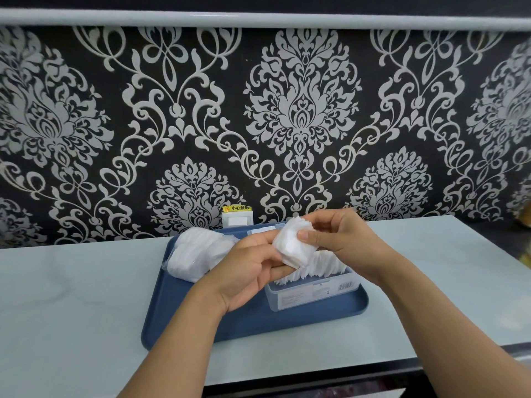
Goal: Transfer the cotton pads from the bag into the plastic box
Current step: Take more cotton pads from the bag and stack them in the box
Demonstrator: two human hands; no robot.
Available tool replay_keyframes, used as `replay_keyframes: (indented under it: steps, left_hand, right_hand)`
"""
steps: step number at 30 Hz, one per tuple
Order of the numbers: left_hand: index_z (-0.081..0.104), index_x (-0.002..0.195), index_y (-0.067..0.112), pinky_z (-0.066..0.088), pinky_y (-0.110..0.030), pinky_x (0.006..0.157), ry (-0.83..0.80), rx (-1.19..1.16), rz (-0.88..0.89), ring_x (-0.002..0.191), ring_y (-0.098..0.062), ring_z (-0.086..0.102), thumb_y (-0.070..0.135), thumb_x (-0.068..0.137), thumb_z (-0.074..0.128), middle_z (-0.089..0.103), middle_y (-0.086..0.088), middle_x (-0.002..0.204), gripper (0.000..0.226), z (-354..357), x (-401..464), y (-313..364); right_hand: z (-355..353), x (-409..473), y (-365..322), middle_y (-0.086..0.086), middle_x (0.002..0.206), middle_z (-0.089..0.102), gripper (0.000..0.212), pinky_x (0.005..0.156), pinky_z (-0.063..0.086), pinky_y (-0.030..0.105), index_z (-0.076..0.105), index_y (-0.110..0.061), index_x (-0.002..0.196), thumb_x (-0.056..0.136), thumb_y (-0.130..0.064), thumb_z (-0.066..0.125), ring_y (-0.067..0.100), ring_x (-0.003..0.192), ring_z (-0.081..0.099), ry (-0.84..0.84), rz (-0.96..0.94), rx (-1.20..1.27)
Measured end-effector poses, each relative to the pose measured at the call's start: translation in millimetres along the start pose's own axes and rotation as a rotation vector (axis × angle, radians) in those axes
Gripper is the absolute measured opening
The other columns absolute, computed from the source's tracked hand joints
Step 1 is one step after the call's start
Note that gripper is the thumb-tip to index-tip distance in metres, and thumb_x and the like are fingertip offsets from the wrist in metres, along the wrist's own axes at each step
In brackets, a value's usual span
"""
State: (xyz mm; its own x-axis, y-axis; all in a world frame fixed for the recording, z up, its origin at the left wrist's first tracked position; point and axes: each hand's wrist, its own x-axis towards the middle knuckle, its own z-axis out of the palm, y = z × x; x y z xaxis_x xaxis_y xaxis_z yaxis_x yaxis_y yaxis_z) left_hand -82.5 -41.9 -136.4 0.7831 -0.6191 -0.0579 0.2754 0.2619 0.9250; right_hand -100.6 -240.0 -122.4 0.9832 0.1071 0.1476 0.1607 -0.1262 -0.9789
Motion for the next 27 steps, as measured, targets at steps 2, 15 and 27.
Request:
replay_keyframes:
  steps: [2,15,27]
  left_hand:
    - [0.064,0.124,0.0,0.059,-0.034,0.09,0.0,0.012,0.006,0.112,-0.029,0.069,-0.009,0.083,0.053,0.069,-0.023,0.123,0.044,2.2,0.9,-1.4]
    - [0.059,0.131,0.003,0.056,-0.037,0.098,0.026,0.001,0.018,0.116,-0.028,0.068,-0.009,0.101,0.038,0.071,-0.017,0.124,0.038,2.8,2.8,-2.3]
    - [0.058,0.13,-0.002,0.057,-0.036,0.096,0.123,-0.02,0.003,0.115,-0.031,0.068,-0.012,0.1,0.037,0.072,-0.02,0.12,0.038,6.4,10.2,-4.7]
  right_hand:
    - [0.3,0.1,0.2,0.013,0.095,0.075,0.017,0.076,0.056,0.022,0.075,-0.002,0.106,0.09,-0.002,0.07,0.015,0.083,0.066,0.007,-0.013,0.007]
    - [-5.6,1.2,2.1,0.019,0.1,0.072,0.026,0.08,0.059,0.031,0.071,0.005,0.11,0.086,-0.007,0.07,0.025,0.089,0.068,-0.029,0.102,0.215]
    - [6.0,-2.2,2.2,0.012,0.086,0.078,0.013,0.074,0.062,0.027,0.078,-0.002,0.094,0.082,0.002,0.078,0.02,0.079,0.073,0.244,-0.072,-0.013]
